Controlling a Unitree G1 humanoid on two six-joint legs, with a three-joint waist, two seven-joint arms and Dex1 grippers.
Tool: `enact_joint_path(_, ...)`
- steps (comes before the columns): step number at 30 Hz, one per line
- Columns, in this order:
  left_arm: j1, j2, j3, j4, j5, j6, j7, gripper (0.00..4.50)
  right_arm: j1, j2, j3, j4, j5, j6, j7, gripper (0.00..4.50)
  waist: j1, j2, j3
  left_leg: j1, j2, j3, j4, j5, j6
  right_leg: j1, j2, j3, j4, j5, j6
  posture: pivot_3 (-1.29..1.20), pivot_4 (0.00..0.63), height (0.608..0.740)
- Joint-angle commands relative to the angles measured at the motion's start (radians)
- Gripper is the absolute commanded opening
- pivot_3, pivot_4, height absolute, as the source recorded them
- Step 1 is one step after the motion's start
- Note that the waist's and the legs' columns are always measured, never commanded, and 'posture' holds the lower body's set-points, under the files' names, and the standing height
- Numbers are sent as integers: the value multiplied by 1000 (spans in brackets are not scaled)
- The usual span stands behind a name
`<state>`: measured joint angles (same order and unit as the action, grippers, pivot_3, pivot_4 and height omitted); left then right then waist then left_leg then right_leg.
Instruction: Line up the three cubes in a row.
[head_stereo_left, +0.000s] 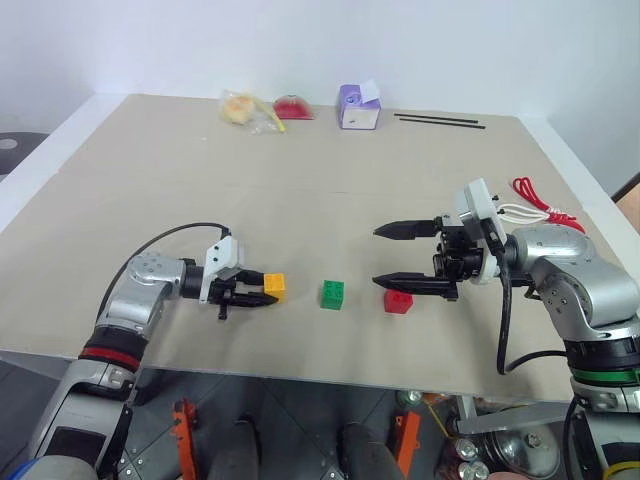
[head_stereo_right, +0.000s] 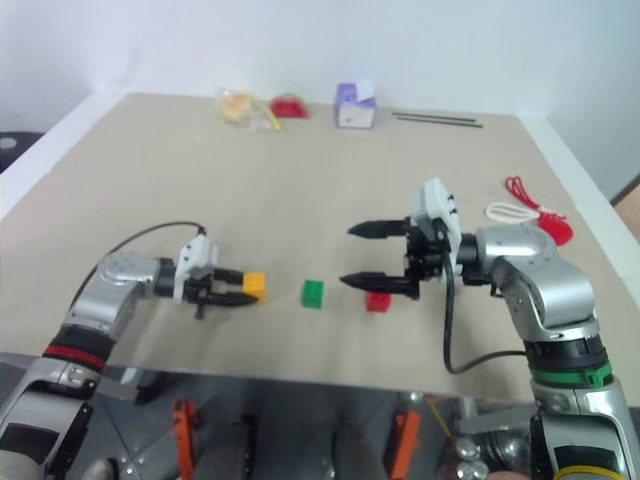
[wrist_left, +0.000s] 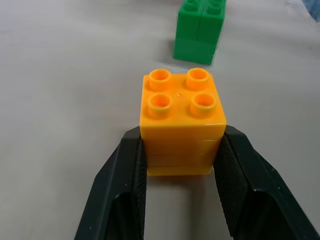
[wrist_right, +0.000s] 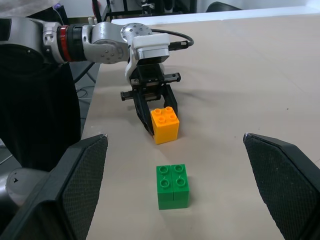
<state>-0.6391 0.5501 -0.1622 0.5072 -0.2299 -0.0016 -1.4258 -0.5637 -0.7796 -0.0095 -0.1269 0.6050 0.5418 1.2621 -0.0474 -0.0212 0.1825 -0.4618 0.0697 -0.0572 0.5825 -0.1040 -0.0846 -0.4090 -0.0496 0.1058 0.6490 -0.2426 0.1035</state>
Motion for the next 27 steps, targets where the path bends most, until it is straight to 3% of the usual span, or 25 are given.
enact_joint_path(1, -30, 3, -8, 33, 15, -32, -38, 1298, -4, -16, -36, -38, 18, -1, 0, 4500, 0, 0, 0, 0, 0, 0, 0, 0, 0, 0, 0, 0, 0, 0, 0, 0, 150, 740)
enact_joint_path(6, -42, -2, -13, 54, 26, -35, -63, 1298, 1, -15, -38, -47, 19, 2, -7, 4500, 0, 0, 0, 0, 0, 0, 0, 0, 0, 0, 0, 0, 0, 0, 0, 0, 150, 740)
enact_joint_path(8, -43, -1, -13, 52, 23, -29, -76, 2312, 4, -16, -39, -47, 18, 1, -8, 4500, 0, 0, 0, 0, 0, 0, 0, 0, 0, 0, 0, 0, 0, 0, 0, 0, 150, 740)
enact_joint_path(13, -56, -11, 27, 16, -33, 36, -86, 4006, 0, -14, -36, -37, 13, -4, -7, 4500, 0, 0, 0, 0, 0, 0, 0, 0, 0, 0, 0, 0, 0, 0, 0, 0, 150, 740)
enact_joint_path(15, -63, -16, 45, -6, -61, 76, -78, 4462, -5, -11, -34, -30, 11, -6, -6, 4500, 0, 0, 0, 0, 0, 0, 0, 0, 0, 0, 0, 0, 0, 0, 0, 0, 150, 740)
enact_joint_path(21, -69, -41, 128, -105, -168, 226, 5, 4462, -8, -7, -37, -22, 14, -5, -10, 4500, 0, 0, 0, 0, 0, 0, 0, 0, 0, 0, 0, 0, 0, 0, 0, 0, 150, 740)
enact_joint_path(25, -86, -116, 266, -175, -250, 331, 273, 4462, 2, 23, -79, -20, 32, 6, -81, 4500, 0, 0, 0, 0, 0, 0, 0, 0, 0, 1, 0, 0, 0, 0, 1, 0, 150, 740)
enact_joint_path(27, -83, -176, 352, -220, -287, 361, 458, 4462, -7, 77, -112, 3, 26, 14, -192, 4500, 1, -1, 0, 0, 0, -1, 1, 0, 1, 1, 0, -1, 0, 1, 2, 0, 150, 740)
